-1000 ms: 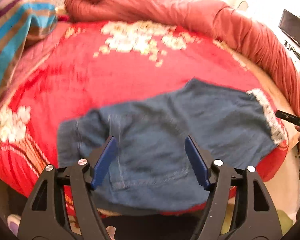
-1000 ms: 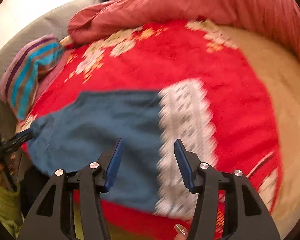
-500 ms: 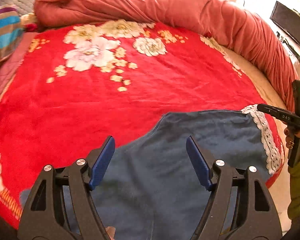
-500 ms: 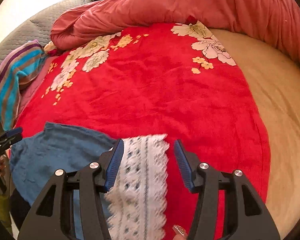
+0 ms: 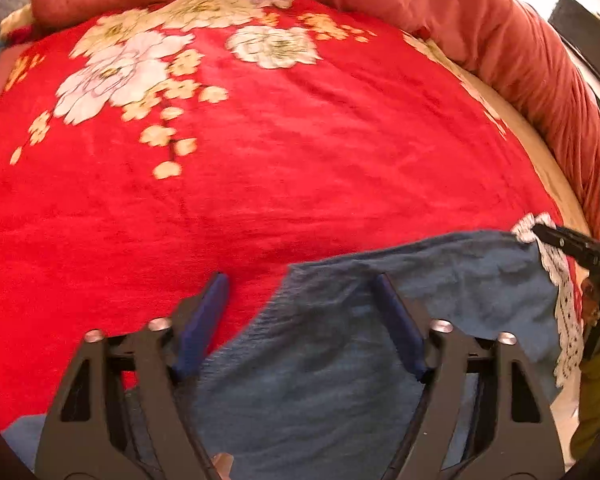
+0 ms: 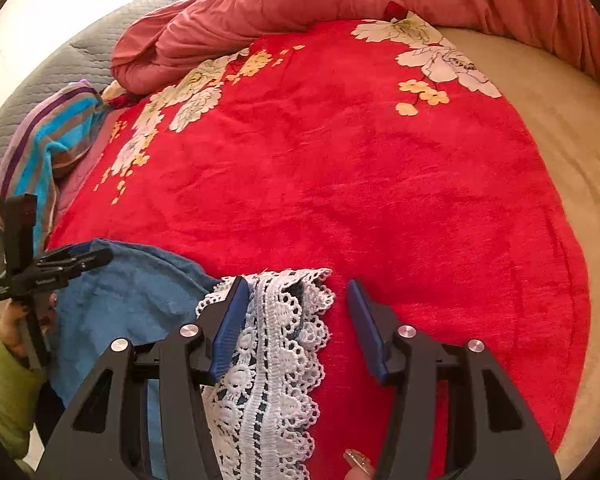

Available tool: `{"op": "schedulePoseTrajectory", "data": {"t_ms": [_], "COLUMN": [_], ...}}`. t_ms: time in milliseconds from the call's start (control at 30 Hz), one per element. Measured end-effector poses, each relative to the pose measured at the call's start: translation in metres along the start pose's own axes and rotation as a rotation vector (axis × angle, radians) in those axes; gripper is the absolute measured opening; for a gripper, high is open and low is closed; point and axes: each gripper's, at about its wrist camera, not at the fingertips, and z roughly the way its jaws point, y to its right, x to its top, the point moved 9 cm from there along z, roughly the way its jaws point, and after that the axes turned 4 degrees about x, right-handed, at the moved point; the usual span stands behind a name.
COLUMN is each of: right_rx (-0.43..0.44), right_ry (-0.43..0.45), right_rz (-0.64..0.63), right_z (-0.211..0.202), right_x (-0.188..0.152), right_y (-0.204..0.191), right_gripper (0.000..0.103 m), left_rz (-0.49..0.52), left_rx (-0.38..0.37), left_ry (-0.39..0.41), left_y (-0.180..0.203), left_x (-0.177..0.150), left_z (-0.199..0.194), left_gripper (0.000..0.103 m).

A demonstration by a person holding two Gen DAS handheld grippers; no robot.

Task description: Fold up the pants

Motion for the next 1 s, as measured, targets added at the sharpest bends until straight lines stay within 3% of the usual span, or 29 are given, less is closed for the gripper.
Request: {"op": "schedulePoseTrajectory", "data": {"t_ms": [33, 67, 100, 233, 400, 600, 733, 800, 833, 867, 900, 1000], "right_rx": [0.011, 0.031, 0.039, 0.062, 0.069, -0.064, -0.087, -0.107, -0.123, -0.147, -0.171, -0.212], "right_ry": [-0.001, -0.002, -0.004, 0.036, 0.134, 0.055, 0.051, 0.058, 0.059, 0.067, 0.08, 0.147], "right_rz": [0.0, -0.001, -0.004, -0.008, 0.0, -0.055, -0.048, -0.053, -0.061, -0.065, -0.067, -0.093], "right_z": [0.001, 0.002, 0.002, -0.009, -0.027, 0.009, 0.018, 0.014, 0.011, 0.005, -0.002, -0.031], "right_x": [0.0, 0.0, -0.001, 0.007, 0.033, 0.027, 0.022, 0.022, 0.022, 0.023, 0.024, 0.024], "right_y": [-0.001, -0.003, -0.005, -0.012, -0.012, 0.003, 0.009, 0.011, 0.011, 0.011, 0.011, 0.003], "right_gripper": [0.038, 0.031, 0.025, 0.018, 0.013, 0.015, 0.019, 0.031, 0.034, 0.047, 0.055, 0.059], "left_rz": [0.018, 0.043, 0.061, 0.093, 0.062, 0.032, 0.034, 0.022, 0.008, -0.01, -0.026, -0.062], "left_rx": [-0.013, -0.027, -0.018, 0.011, 0.011, 0.045, 0.041, 0.046, 0.065, 0.101, 0.123, 0.142], "left_ry": [-0.001, -0.003, 0.001, 0.074, 0.11, 0.056, 0.074, 0.077, 0.079, 0.081, 0.083, 0.127], "left_y": [0.006, 0.014, 0.016, 0.018, 0.015, 0.007, 0.003, -0.001, -0.007, -0.014, -0.019, -0.032], "left_x": [-0.001, -0.003, -0.003, 0.006, 0.02, 0.007, 0.006, 0.005, 0.004, 0.004, 0.003, -0.001], "left_z": [-0.001, -0.003, -0.005, -0.024, -0.029, 0.003, 0.004, 0.0, -0.004, -0.009, -0.017, -0.045], "left_gripper": [0.014, 0.005, 0.003, 0.001, 0.001, 0.002, 0.007, 0.014, 0.024, 0.035, 0.038, 0.04]}}
